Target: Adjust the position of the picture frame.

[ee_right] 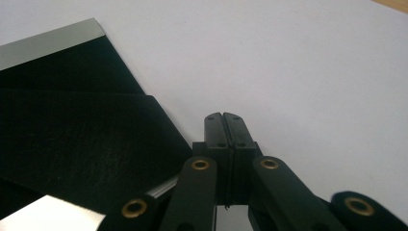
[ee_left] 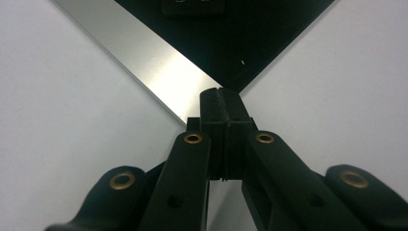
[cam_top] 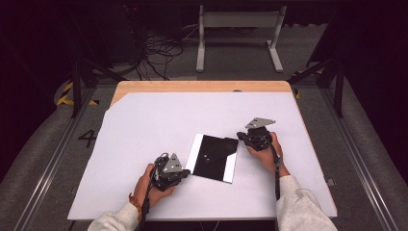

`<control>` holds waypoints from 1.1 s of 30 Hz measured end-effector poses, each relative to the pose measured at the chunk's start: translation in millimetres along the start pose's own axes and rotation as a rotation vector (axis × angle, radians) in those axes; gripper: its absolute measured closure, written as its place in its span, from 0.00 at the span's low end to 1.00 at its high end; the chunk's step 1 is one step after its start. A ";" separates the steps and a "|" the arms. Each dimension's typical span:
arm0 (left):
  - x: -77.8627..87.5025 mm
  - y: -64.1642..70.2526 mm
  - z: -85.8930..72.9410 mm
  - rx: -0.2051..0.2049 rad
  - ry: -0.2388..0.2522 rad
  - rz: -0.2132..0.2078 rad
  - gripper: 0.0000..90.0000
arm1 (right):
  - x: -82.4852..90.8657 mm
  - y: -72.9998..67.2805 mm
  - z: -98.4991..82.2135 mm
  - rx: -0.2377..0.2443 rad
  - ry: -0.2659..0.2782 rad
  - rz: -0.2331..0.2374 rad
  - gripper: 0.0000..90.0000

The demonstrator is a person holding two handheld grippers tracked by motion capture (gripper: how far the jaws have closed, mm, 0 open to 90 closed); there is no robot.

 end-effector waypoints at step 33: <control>-6.5 -43.7 -5.3 0.063 -0.018 0.095 1.00 | 34.8 -19.8 -39.4 0.031 -0.069 0.097 1.00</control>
Point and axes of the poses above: each handheld gripper's, and its own axes: x roughly backward along the jaws, z roughly out of its top, y roughly to its right, the point moved 3 cm from there along -x, roughly forward along the jaws, and after that the axes turned 14 degrees about -x, right-handed, at the moved point
